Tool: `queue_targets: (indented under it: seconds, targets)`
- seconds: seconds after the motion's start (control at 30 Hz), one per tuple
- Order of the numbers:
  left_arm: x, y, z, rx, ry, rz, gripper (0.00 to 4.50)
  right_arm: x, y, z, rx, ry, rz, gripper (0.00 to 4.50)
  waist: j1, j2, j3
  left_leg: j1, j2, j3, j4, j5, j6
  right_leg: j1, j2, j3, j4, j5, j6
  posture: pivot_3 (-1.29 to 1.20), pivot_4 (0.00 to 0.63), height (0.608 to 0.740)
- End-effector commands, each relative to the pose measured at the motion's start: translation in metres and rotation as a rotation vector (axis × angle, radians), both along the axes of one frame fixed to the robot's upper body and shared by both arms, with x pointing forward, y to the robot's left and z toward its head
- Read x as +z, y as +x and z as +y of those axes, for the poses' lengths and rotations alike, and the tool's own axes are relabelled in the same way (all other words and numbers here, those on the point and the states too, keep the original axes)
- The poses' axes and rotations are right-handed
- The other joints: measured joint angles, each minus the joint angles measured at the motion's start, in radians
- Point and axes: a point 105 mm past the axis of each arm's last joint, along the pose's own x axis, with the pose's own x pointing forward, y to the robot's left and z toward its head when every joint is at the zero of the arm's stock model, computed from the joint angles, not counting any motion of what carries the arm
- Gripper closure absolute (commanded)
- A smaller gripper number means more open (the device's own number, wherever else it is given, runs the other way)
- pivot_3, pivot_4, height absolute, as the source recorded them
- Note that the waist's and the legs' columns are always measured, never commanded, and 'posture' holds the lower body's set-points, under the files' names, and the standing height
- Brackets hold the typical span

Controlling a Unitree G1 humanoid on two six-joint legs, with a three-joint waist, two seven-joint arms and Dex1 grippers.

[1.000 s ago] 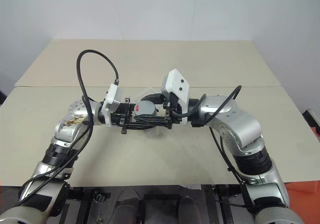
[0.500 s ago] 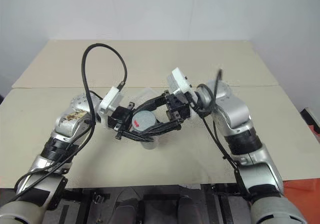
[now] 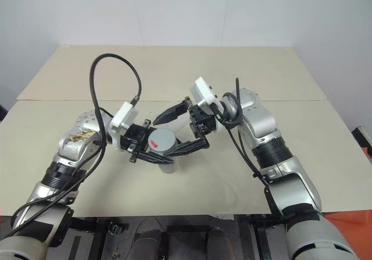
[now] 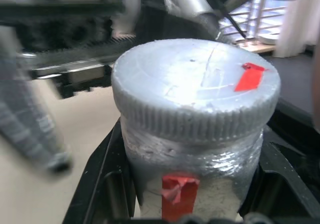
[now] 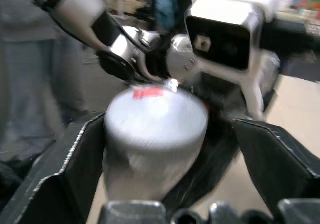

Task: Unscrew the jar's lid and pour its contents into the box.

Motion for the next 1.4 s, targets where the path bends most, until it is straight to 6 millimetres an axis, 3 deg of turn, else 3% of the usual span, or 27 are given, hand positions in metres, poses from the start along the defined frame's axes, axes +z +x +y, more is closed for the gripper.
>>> queue_targets:
  seconds: [0.03,0.2,0.33,0.63,0.93,1.1,1.4]
  targets:
    - [0.009,0.001,0.015,0.076,-0.043,-0.011,2.44,0.017,0.000,-0.016,-0.140,0.049,-0.053,0.04,0.000,0.000,0.000,0.000,0.000,0.000,0.000,0.000,0.000,0.000,0.000,0.000,0.000,0.000,0.000,0.00,0.150,0.740]
    - [0.002,0.016,0.029,0.238,-0.047,-0.002,2.44,0.023,-0.007,-0.021,-0.345,0.079,-0.075,0.04,0.000,0.000,0.000,0.000,0.000,0.000,0.000,0.000,0.000,0.000,0.000,0.000,0.000,0.000,0.000,0.00,0.150,0.740]
    - [0.000,0.029,0.027,0.321,-0.046,-0.019,2.44,0.030,-0.013,-0.012,-0.459,0.111,-0.064,0.04,-0.001,0.000,0.000,0.000,0.000,0.000,0.000,0.000,0.000,0.000,0.000,0.000,-0.001,0.000,0.000,0.00,0.150,0.740]
    - [0.000,0.029,0.015,0.292,-0.061,-0.015,2.44,0.023,-0.016,0.016,-0.563,0.103,-0.042,0.04,0.000,0.000,0.000,-0.001,0.000,0.000,0.000,0.000,0.000,0.000,0.000,0.000,-0.001,0.000,0.000,0.00,0.150,0.740]
    - [0.005,0.029,0.013,0.277,-0.067,-0.023,2.44,0.017,0.004,0.033,-0.627,0.109,0.017,0.04,-0.001,0.000,0.000,-0.001,0.000,0.000,0.000,0.000,0.000,0.000,0.000,0.000,-0.001,0.000,0.000,0.00,0.150,0.740]
    - [0.005,0.028,0.015,0.273,-0.058,-0.030,2.44,0.018,0.017,0.027,-0.670,0.111,0.025,0.04,-0.001,0.000,0.000,-0.001,0.000,0.000,0.000,0.000,0.000,0.000,0.000,-0.001,-0.001,0.000,0.000,0.00,0.150,0.740]
    - [0.001,0.026,0.024,0.274,-0.025,-0.028,2.44,0.020,0.021,-0.005,-0.695,0.110,0.018,0.04,-0.001,0.000,0.000,-0.001,0.000,-0.001,0.000,0.000,0.000,0.000,0.000,-0.001,-0.001,0.000,0.000,0.00,0.150,0.740]
